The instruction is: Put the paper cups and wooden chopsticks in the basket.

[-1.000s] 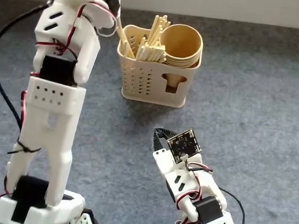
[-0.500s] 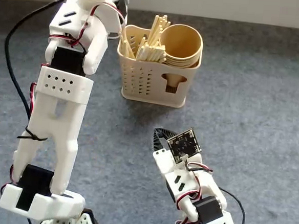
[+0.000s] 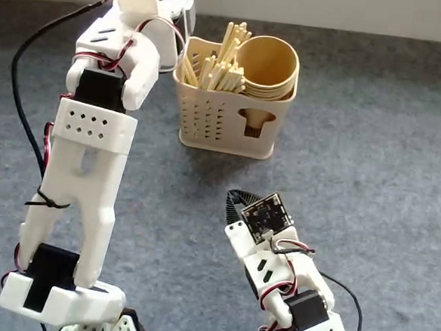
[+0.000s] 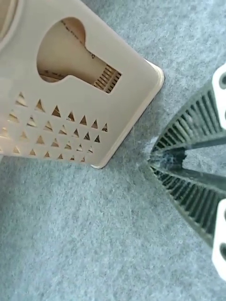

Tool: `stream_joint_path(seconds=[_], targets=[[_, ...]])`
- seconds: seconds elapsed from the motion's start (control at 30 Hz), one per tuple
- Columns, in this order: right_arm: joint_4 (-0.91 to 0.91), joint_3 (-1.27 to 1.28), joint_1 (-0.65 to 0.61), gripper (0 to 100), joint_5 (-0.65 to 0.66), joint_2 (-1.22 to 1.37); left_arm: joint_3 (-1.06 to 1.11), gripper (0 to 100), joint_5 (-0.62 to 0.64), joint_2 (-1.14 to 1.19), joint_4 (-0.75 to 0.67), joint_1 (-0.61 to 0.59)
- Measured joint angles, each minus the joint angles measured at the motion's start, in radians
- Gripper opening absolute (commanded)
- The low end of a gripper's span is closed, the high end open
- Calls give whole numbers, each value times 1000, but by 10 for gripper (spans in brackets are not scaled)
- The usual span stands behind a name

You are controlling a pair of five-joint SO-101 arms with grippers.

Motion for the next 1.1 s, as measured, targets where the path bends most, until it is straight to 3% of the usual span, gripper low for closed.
stream_joint_path(seconds=[0.2, 0.6, 0.7, 0.77, 1.1], targets=[[0, 0, 0, 6, 0, 0, 0, 115, 0, -2, 124, 0], [-106, 5, 0, 6, 0, 0, 0, 112, 0, -138, 562, 3], [-109, 5, 0, 6, 0, 0, 0, 15, 0, -170, 658, 3], [-109, 5, 0, 6, 0, 0, 0, 18, 0, -192, 720, 3], [-110, 5, 0, 6, 0, 0, 40, 6, 0, -334, 856, 3]])
